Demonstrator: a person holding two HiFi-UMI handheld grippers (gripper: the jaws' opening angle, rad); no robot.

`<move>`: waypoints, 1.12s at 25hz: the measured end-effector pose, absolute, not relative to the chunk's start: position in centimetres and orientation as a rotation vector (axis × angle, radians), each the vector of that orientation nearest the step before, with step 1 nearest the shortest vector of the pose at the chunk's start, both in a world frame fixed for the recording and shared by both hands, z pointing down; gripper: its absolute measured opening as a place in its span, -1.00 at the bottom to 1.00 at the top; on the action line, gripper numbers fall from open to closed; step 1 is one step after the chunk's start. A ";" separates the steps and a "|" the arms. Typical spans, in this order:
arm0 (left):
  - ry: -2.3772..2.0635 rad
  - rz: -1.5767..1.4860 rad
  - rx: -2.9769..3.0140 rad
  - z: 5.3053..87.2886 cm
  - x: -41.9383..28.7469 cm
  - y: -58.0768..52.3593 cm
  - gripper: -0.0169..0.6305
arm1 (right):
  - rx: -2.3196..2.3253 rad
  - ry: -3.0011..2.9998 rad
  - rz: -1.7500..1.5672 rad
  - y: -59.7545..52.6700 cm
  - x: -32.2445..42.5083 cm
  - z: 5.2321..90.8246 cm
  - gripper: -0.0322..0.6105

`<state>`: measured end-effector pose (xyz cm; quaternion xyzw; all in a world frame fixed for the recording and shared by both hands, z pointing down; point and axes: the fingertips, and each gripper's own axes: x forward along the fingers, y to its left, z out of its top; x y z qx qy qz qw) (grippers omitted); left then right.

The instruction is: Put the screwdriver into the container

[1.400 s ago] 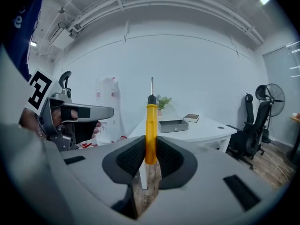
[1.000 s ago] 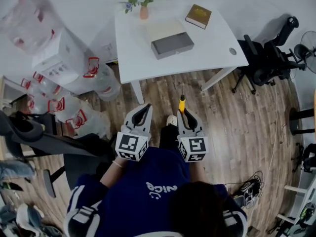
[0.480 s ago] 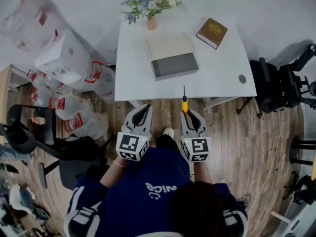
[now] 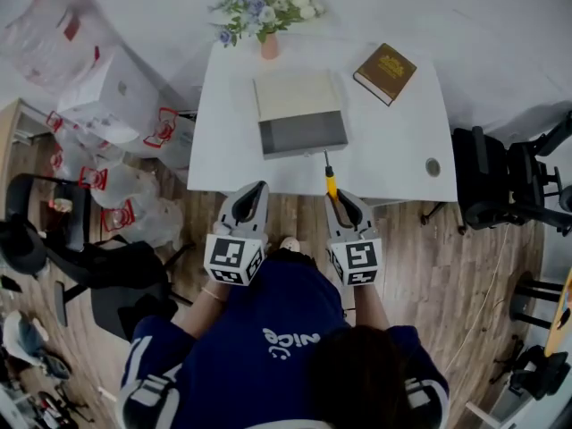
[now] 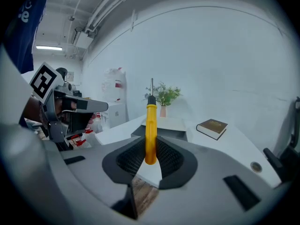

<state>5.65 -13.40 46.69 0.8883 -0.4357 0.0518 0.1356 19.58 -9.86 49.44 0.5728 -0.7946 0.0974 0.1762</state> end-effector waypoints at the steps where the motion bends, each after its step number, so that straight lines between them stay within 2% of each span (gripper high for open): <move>1: -1.272 0.154 2.564 46.8 5.6 -13.6 -0.91 | 1.609 -2.253 0.262 -10.4 20.0 49.3 -0.64; 11: -1.285 0.173 2.502 47.9 5.6 -16.0 -0.91 | 1.499 -2.210 0.217 -12.8 21.8 49.9 -0.64; 28: -1.345 0.129 2.472 46.9 3.5 -19.8 -0.91 | 1.063 -2.091 -0.193 -22.2 21.3 49.3 -0.64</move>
